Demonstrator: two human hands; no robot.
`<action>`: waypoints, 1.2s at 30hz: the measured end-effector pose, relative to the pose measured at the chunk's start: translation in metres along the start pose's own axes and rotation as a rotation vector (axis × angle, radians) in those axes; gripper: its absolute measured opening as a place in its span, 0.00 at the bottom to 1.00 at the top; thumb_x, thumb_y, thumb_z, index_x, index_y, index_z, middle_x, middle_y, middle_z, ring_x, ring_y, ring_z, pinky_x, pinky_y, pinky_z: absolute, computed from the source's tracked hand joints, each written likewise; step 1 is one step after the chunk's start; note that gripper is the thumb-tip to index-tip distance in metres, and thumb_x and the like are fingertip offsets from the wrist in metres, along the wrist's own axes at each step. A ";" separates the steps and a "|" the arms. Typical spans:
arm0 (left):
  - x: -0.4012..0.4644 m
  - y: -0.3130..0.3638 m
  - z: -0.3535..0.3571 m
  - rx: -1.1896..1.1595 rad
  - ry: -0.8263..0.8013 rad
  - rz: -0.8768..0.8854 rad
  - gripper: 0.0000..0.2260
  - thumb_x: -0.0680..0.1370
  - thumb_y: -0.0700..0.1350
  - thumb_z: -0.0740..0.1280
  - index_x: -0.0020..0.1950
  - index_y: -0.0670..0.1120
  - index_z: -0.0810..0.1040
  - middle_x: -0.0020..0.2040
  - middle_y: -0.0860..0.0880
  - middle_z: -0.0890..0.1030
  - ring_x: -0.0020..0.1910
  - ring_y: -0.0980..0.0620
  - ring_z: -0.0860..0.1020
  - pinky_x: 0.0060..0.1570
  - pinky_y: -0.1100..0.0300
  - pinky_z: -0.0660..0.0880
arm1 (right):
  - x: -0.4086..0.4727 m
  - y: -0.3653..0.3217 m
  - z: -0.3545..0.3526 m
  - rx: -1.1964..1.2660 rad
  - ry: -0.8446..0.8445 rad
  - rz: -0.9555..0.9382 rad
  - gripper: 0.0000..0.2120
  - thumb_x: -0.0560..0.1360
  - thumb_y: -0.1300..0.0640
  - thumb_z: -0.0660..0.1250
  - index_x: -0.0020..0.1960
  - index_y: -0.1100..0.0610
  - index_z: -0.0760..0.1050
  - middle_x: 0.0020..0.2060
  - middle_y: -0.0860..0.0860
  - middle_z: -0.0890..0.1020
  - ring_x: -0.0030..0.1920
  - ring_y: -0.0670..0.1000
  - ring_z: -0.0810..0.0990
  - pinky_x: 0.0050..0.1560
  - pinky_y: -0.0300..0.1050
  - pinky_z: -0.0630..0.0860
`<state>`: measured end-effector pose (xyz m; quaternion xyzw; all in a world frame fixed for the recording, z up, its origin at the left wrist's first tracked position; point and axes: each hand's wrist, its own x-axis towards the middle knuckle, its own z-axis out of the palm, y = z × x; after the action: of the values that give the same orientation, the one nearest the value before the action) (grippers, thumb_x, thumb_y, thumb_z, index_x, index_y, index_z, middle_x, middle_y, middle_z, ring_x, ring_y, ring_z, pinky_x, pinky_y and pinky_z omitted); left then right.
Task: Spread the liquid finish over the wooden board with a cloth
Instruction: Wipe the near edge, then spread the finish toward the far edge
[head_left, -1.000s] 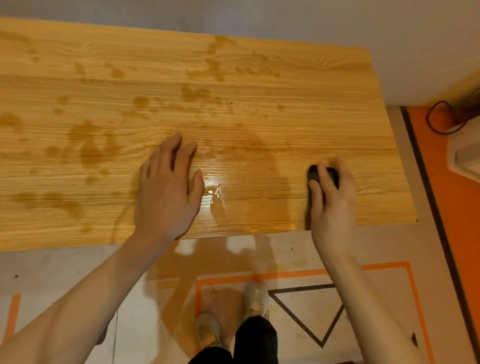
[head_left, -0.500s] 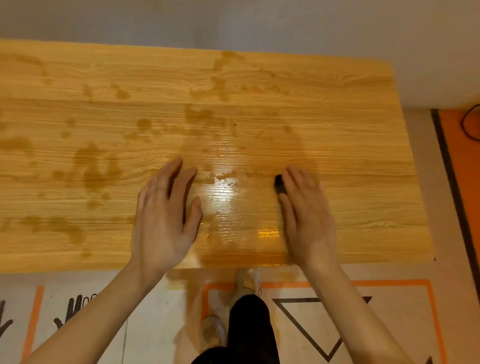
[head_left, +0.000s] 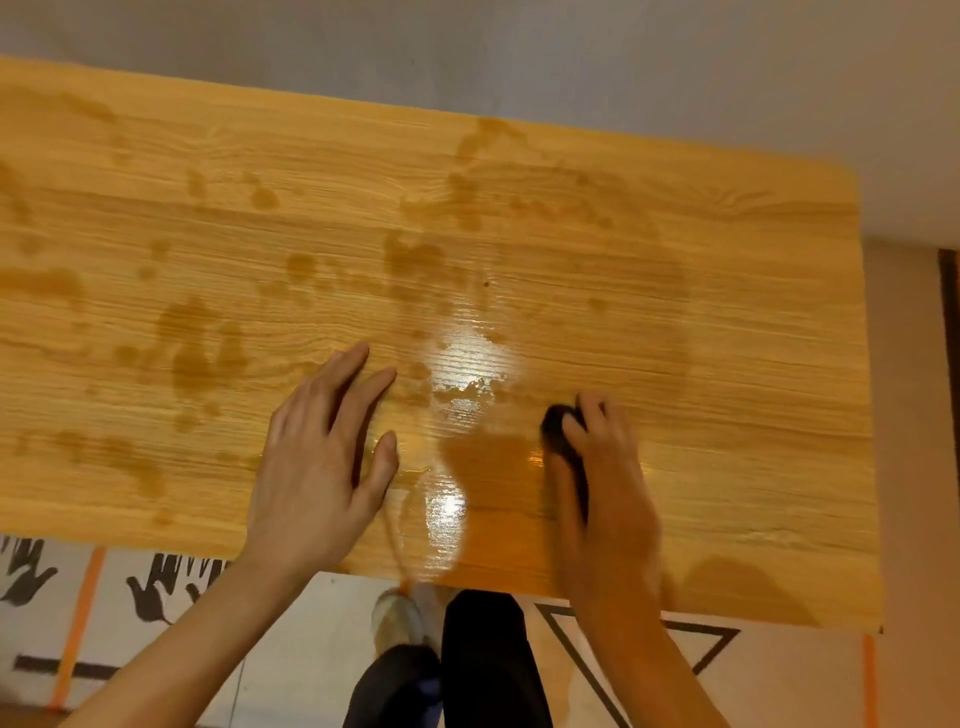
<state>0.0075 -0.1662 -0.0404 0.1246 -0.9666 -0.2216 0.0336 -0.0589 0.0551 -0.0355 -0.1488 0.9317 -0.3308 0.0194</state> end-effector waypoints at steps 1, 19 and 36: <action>0.001 0.000 0.000 0.004 0.002 -0.002 0.24 0.83 0.54 0.57 0.76 0.45 0.70 0.79 0.46 0.66 0.78 0.43 0.65 0.71 0.39 0.66 | -0.020 -0.001 -0.003 -0.020 -0.055 -0.066 0.17 0.82 0.55 0.56 0.70 0.56 0.67 0.73 0.54 0.68 0.76 0.55 0.60 0.74 0.56 0.61; 0.004 -0.001 0.002 -0.009 -0.001 0.004 0.23 0.81 0.50 0.61 0.75 0.44 0.71 0.78 0.44 0.66 0.78 0.41 0.65 0.71 0.40 0.65 | -0.020 -0.010 0.014 -0.141 -0.232 -0.313 0.20 0.82 0.52 0.54 0.72 0.57 0.66 0.73 0.54 0.67 0.75 0.55 0.60 0.74 0.53 0.59; 0.008 -0.003 -0.001 -0.060 -0.043 -0.003 0.24 0.80 0.49 0.62 0.75 0.45 0.70 0.79 0.44 0.64 0.79 0.44 0.61 0.73 0.42 0.61 | 0.035 -0.036 0.044 -0.298 -0.117 -0.272 0.24 0.76 0.58 0.67 0.70 0.60 0.68 0.70 0.56 0.71 0.73 0.57 0.65 0.75 0.54 0.58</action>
<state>0.0008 -0.1717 -0.0409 0.1201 -0.9598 -0.2532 0.0162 -0.0767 -0.0084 -0.0454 -0.2934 0.9389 -0.1799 0.0062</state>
